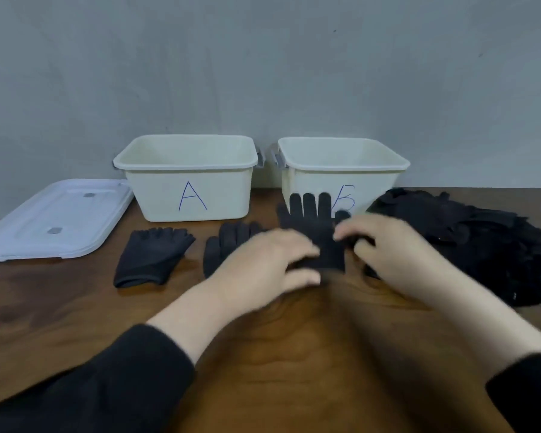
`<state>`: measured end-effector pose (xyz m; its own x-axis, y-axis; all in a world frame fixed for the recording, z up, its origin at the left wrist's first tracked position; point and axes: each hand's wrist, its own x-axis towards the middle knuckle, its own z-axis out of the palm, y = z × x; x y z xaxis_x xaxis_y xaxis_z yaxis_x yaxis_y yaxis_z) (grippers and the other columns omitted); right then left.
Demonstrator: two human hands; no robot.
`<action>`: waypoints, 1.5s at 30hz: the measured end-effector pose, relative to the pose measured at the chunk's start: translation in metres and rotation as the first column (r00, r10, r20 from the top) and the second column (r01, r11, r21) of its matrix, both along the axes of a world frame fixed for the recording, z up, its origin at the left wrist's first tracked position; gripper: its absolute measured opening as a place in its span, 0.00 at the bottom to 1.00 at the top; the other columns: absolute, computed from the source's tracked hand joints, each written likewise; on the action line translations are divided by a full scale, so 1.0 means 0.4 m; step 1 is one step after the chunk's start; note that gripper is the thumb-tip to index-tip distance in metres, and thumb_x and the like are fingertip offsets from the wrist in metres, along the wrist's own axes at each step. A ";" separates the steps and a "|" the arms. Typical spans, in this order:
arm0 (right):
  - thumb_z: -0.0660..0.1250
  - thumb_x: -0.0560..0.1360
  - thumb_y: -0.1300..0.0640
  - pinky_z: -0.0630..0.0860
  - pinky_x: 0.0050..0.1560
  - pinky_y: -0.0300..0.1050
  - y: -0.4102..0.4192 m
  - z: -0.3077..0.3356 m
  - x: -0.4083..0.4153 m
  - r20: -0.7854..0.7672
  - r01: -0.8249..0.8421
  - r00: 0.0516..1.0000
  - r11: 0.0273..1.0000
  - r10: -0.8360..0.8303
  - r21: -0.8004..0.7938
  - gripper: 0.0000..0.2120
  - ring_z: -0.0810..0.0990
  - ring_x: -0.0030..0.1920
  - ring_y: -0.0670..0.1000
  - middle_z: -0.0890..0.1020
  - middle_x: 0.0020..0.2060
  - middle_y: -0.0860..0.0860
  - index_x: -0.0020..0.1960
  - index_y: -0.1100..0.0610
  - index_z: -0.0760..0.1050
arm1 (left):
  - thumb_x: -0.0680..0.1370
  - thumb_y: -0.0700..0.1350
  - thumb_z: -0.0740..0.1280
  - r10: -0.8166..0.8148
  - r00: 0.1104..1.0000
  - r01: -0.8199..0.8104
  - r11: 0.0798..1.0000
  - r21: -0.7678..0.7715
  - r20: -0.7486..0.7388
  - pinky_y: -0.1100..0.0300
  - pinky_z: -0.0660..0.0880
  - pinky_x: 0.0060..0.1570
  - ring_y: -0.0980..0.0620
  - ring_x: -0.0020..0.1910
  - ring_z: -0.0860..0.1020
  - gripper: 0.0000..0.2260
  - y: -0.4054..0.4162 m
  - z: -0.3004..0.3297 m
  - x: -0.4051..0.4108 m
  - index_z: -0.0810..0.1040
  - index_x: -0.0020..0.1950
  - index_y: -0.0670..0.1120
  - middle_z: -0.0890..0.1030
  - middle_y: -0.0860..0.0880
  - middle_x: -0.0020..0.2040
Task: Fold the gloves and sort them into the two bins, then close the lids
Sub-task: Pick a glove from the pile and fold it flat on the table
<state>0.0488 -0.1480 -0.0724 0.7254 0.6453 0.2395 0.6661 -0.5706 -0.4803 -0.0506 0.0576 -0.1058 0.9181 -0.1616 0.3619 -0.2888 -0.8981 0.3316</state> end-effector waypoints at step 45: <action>0.65 0.83 0.59 0.84 0.53 0.53 0.158 -0.077 -0.118 -0.660 0.419 0.746 0.708 0.087 0.568 0.09 0.87 0.52 0.52 0.87 0.50 0.51 0.58 0.55 0.82 | 0.86 0.42 0.54 0.155 0.988 -0.115 0.617 -0.778 -0.023 0.59 0.74 0.64 0.61 0.61 0.79 0.16 -0.021 -0.048 -0.053 0.79 0.65 0.51 0.84 0.58 0.57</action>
